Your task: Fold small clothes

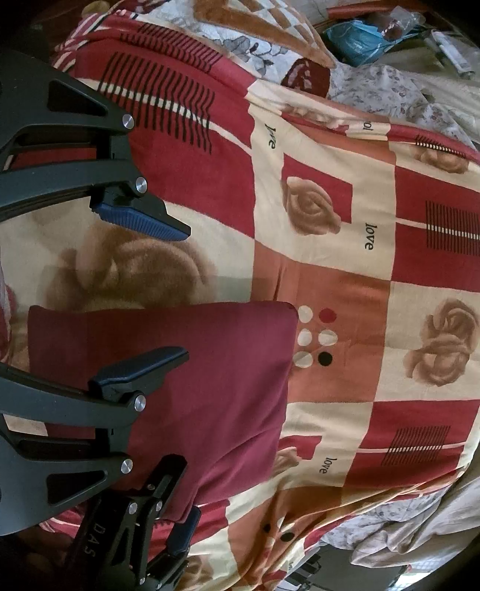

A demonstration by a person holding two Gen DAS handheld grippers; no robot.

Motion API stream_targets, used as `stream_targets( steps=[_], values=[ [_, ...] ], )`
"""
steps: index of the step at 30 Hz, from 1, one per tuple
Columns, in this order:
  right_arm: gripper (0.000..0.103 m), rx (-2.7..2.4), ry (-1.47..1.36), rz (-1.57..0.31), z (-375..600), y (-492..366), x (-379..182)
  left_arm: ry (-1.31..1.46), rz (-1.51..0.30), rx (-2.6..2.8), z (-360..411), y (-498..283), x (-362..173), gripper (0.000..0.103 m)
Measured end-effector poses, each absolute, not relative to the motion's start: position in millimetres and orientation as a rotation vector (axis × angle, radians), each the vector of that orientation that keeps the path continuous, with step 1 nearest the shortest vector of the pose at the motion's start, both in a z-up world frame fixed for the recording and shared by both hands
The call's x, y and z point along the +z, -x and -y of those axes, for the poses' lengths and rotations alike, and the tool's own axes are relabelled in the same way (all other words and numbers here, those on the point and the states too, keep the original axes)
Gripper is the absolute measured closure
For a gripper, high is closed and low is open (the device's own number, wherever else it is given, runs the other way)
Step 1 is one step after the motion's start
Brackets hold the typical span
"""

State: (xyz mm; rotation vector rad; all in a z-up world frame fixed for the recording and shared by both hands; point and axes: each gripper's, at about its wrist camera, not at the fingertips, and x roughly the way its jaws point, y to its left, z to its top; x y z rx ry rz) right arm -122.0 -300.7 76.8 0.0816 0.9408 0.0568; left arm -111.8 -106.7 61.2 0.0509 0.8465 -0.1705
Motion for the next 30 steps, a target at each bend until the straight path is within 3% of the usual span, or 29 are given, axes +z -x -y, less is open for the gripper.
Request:
stream_targets(
  steps=[30],
  values=[
    [0.021,0.047,-0.089,-0.957,297.8,122.0,72.3,-0.053,-0.851,-0.165,105.6,111.9,58.2,0.044]
  ],
)
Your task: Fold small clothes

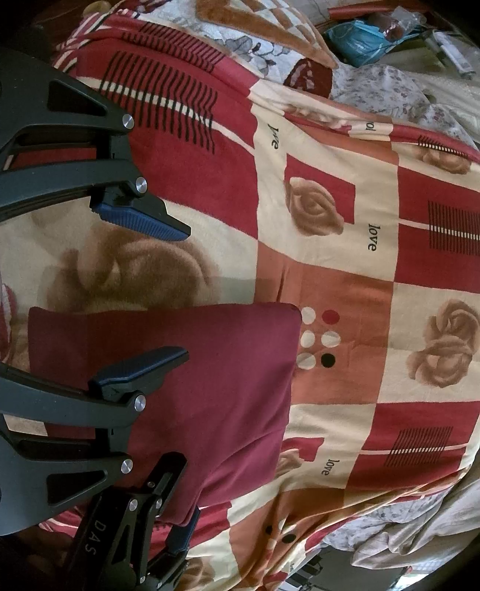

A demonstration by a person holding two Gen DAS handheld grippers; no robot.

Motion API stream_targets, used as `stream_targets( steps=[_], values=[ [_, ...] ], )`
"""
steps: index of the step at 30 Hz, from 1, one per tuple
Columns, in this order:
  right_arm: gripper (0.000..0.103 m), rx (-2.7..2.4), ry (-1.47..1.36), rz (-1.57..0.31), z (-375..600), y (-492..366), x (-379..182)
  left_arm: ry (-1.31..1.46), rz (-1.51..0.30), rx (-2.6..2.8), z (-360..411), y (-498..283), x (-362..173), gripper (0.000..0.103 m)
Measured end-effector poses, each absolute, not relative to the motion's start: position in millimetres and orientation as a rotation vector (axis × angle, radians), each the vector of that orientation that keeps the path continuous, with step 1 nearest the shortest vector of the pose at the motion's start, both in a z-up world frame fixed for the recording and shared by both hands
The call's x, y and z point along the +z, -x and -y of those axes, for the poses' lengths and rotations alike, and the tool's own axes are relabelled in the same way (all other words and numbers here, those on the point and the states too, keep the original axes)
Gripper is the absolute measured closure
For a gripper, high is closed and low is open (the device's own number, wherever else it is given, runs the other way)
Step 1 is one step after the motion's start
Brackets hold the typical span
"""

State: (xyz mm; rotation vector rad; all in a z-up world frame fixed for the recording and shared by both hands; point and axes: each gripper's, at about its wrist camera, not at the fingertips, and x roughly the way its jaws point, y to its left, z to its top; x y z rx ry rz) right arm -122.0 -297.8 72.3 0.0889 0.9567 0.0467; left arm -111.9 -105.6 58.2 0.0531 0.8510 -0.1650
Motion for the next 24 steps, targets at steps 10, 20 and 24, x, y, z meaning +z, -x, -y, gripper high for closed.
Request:
stream_targets(
  steps=[10,20,24],
  values=[
    [0.021,0.046,-0.089,-0.958,297.4,121.9,72.6,-0.050,-0.851,-0.164,103.2,111.9,58.3,0.044],
    [0.021,0.047,-0.086,-0.959,297.2,121.8,71.6,-0.048,-0.840,-0.165,99.7,112.2,57.8,0.044],
    [0.021,0.046,-0.086,-0.958,297.4,122.3,71.7,-0.024,-0.855,-0.171,93.6,108.9,57.7,0.044]
  ],
)
